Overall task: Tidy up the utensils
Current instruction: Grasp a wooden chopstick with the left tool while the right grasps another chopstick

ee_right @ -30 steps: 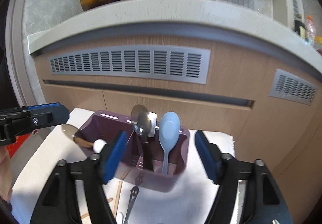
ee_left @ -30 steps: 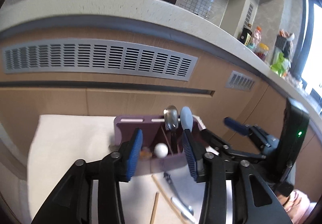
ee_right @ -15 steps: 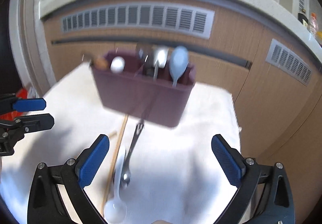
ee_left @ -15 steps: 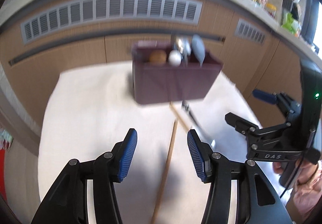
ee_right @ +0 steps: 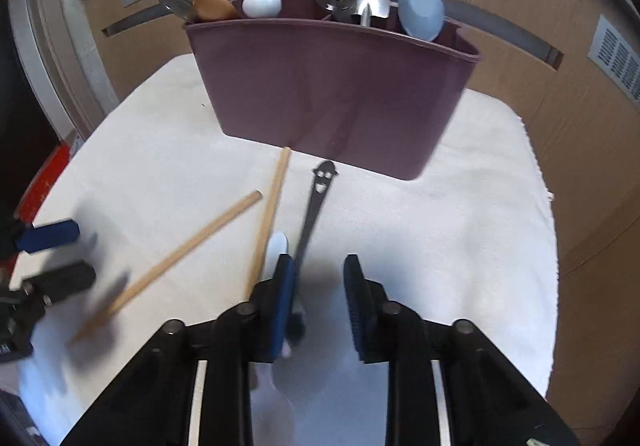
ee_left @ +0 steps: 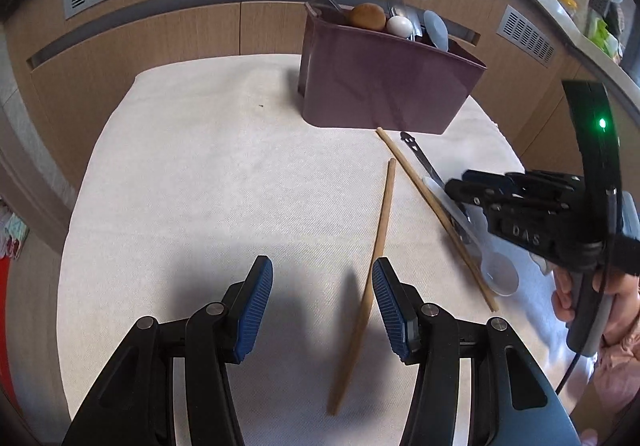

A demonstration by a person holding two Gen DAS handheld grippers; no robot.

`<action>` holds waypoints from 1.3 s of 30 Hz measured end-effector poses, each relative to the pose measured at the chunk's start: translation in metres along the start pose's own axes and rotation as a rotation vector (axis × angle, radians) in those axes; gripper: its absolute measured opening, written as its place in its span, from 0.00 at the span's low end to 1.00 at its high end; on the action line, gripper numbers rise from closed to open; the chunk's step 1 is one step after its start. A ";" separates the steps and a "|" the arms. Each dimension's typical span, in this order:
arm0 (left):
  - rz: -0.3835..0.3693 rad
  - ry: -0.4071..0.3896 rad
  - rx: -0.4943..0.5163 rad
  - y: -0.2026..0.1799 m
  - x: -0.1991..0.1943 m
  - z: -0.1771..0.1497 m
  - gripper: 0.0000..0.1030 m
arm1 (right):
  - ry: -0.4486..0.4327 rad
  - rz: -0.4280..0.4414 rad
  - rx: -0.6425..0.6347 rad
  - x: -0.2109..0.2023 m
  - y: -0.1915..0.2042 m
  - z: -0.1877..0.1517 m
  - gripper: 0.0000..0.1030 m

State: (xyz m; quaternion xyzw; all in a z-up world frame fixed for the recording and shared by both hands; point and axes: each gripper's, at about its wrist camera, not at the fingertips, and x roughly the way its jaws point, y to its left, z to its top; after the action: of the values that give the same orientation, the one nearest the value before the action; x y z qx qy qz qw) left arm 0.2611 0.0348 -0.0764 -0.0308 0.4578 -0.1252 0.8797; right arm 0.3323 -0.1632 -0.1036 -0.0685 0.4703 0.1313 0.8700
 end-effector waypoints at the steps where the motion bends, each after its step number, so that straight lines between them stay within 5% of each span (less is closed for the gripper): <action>1: -0.002 0.000 0.004 0.000 0.000 -0.001 0.51 | -0.005 0.006 -0.005 0.000 0.003 0.002 0.20; 7: -0.012 0.005 0.019 0.002 0.000 -0.002 0.51 | -0.035 0.044 -0.053 0.003 0.025 0.019 0.19; 15: -0.007 0.010 0.011 0.009 0.000 -0.004 0.52 | 0.032 0.057 -0.078 0.030 0.035 0.034 0.12; 27: -0.082 0.076 0.113 -0.013 0.013 0.007 0.51 | 0.052 0.104 -0.046 0.001 0.002 -0.002 0.05; 32: -0.097 0.145 0.232 -0.038 0.031 0.025 0.31 | 0.043 0.127 0.027 -0.020 -0.027 -0.026 0.05; 39: -0.068 0.289 0.281 -0.056 0.067 0.043 0.18 | 0.017 0.162 0.053 -0.030 -0.035 -0.041 0.05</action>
State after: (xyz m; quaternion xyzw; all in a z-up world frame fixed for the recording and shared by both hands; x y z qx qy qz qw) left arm 0.3223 -0.0390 -0.0951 0.0948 0.5561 -0.2206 0.7957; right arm 0.2945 -0.2113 -0.1013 -0.0083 0.4851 0.1881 0.8540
